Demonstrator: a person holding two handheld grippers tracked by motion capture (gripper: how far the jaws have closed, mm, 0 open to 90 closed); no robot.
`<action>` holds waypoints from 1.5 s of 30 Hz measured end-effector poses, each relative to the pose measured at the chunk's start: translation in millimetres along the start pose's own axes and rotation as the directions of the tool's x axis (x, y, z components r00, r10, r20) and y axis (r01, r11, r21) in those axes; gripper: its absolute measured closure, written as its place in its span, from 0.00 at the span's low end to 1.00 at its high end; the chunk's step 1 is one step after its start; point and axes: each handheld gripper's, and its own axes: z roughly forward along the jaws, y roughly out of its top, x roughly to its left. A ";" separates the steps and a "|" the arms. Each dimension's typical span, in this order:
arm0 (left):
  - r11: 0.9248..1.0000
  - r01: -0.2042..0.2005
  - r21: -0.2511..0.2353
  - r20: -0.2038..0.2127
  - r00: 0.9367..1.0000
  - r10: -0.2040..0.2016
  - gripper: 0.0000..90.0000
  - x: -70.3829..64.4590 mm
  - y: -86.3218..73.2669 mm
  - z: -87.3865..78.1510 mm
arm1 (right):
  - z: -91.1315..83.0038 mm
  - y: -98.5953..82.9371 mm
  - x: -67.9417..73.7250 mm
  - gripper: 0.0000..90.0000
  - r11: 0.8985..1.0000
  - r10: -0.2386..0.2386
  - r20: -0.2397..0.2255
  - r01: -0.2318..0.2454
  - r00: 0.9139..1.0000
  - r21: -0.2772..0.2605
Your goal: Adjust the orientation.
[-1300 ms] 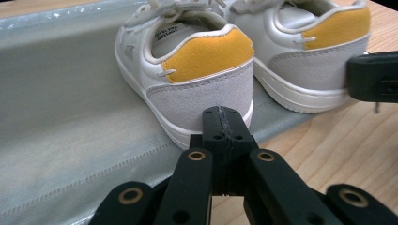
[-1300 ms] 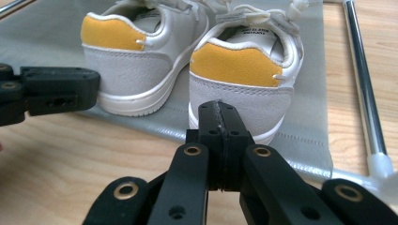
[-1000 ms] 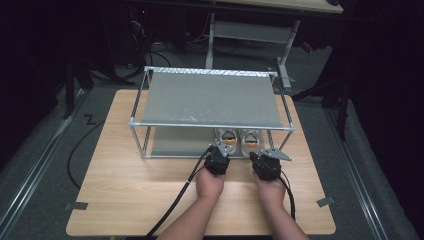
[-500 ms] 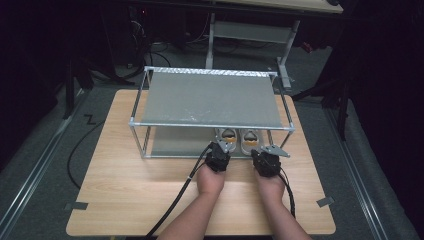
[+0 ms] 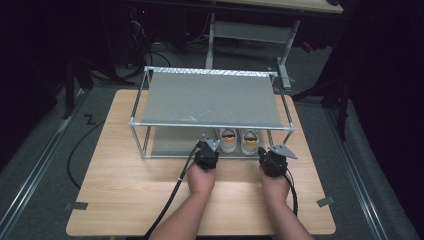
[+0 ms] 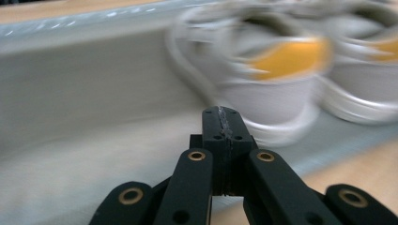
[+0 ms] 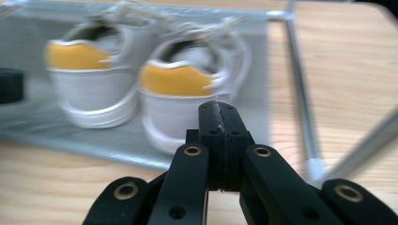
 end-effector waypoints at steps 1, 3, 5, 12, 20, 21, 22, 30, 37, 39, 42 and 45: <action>1.000 -0.002 0.007 -0.015 1.000 0.002 1.00 4.7 2.9 5.2 | 1.1 0.5 -1.8 1.00 1.000 -0.005 0.015 0.005 1.000 -0.001; 1.000 -0.001 0.027 -0.033 0.999 0.002 1.00 7.8 6.3 11.6 | 3.3 1.3 -2.9 1.00 1.000 -0.014 0.024 0.014 1.000 0.002; 0.997 -0.005 0.077 -0.038 0.999 0.008 1.00 9.8 14.7 30.8 | 17.0 5.7 -4.4 1.00 1.000 -0.023 0.055 0.022 0.998 0.007; 0.993 -0.010 0.119 -0.009 1.000 0.011 1.00 3.3 22.8 54.9 | 38.8 14.2 -7.8 1.00 1.000 -0.015 0.069 0.013 0.998 0.025; 0.975 -0.144 0.167 0.049 0.989 0.138 1.00 -8.9 33.1 59.8 | 45.1 11.1 -11.0 1.00 0.998 -0.032 0.041 0.029 0.999 0.060; 0.975 -0.156 0.161 0.070 0.987 0.146 1.00 -6.4 33.1 58.7 | 44.8 10.8 -12.1 1.00 0.997 -0.032 0.036 0.030 0.999 0.065; 0.976 -0.157 0.148 0.058 0.987 0.150 1.00 -7.2 32.9 54.4 | 44.0 10.4 -13.7 1.00 0.997 -0.030 0.027 0.028 0.999 0.073; 0.993 -0.065 0.099 -0.022 0.997 0.068 1.00 -3.3 37.8 42.4 | 26.7 4.6 -17.4 1.00 0.998 -0.019 0.058 0.016 0.998 0.053; 0.991 -0.080 0.103 -0.020 0.996 0.083 1.00 -10.7 30.4 62.9 | 35.6 -0.4 -15.1 1.00 0.997 -0.015 0.046 0.011 0.999 0.072; 0.994 -0.069 0.089 0.014 0.998 0.068 1.00 -9.5 31.0 65.5 | 37.5 0.4 -10.0 1.00 0.997 -0.039 0.034 0.037 0.999 0.067; 0.991 -0.091 0.094 -0.033 0.995 0.094 1.00 -13.5 32.0 65.8 | 37.0 0.8 -10.2 1.00 0.996 -0.047 0.028 0.045 0.999 0.071; 0.994 -0.062 0.095 -0.063 0.996 0.068 1.00 -17.8 31.4 64.4 | 34.7 0.2 -9.0 1.00 0.996 -0.067 0.027 0.065 0.997 0.067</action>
